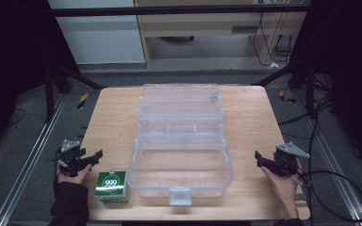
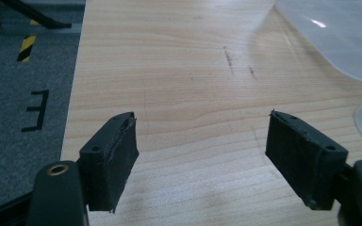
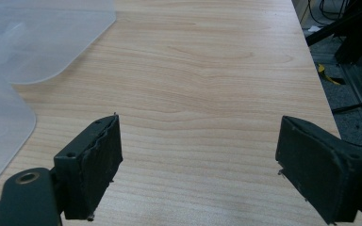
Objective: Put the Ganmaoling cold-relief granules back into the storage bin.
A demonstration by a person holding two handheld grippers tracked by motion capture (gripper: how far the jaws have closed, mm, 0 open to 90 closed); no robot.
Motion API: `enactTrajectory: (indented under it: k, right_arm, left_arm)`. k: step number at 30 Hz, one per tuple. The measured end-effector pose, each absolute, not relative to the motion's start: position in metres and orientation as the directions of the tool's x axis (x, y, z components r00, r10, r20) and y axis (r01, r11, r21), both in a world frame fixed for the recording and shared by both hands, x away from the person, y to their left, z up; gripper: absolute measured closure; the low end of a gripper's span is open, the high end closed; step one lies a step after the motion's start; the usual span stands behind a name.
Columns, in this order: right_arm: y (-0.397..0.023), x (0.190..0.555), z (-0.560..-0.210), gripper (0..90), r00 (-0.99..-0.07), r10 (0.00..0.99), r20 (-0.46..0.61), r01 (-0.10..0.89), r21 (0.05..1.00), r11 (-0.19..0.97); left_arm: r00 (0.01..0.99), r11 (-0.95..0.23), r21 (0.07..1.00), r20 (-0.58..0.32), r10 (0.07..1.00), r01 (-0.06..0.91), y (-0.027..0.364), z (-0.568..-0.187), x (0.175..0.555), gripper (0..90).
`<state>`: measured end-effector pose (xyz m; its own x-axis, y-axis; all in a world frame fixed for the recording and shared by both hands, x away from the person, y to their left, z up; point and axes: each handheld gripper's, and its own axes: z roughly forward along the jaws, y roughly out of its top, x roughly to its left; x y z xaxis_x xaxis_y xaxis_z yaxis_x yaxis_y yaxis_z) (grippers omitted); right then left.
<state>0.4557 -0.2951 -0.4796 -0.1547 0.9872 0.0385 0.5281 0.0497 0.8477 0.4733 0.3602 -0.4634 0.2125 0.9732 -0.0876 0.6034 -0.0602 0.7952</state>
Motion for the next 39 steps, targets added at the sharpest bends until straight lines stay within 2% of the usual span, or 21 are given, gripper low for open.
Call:
enactTrajectory:
  k: [5, 10, 18, 31, 39]
  right_arm:
    - [-0.295, 0.456, -0.480, 15.4, -0.162, 0.986, 0.036, 0.531, 0.846, 0.057]
    - [-0.295, 0.455, -0.480, 15.3, -0.155, 0.988, 0.028, 0.526, 0.849, 0.058]
    - [-0.297, 0.454, -0.481, 15.0, -0.156, 0.987, 0.033, 0.527, 0.848, 0.055]
    - [-0.297, 0.452, -0.484, 14.6, -0.168, 0.986, 0.005, 0.534, 0.841, 0.087]
    - [-0.296, 0.451, -0.483, 14.1, -0.175, 0.985, 0.001, 0.526, 0.846, 0.092]
  left_arm:
    - [0.273, -0.081, 0.814, -0.097, 0.957, 0.575, 0.358, -0.451, 0.469, 28.4]
    - [0.360, -0.113, 0.828, -0.113, 0.926, 0.549, 0.355, -0.443, 0.465, 28.8]
    - [0.448, -0.144, 0.845, -0.122, 0.886, 0.515, 0.356, -0.428, 0.460, 28.9]
    - [0.560, -0.243, 0.852, -0.070, 0.826, 0.465, 0.358, -0.402, 0.457, 26.4]
    - [0.654, -0.341, 0.824, -0.046, 0.755, 0.452, 0.358, -0.389, 0.453, 23.1]
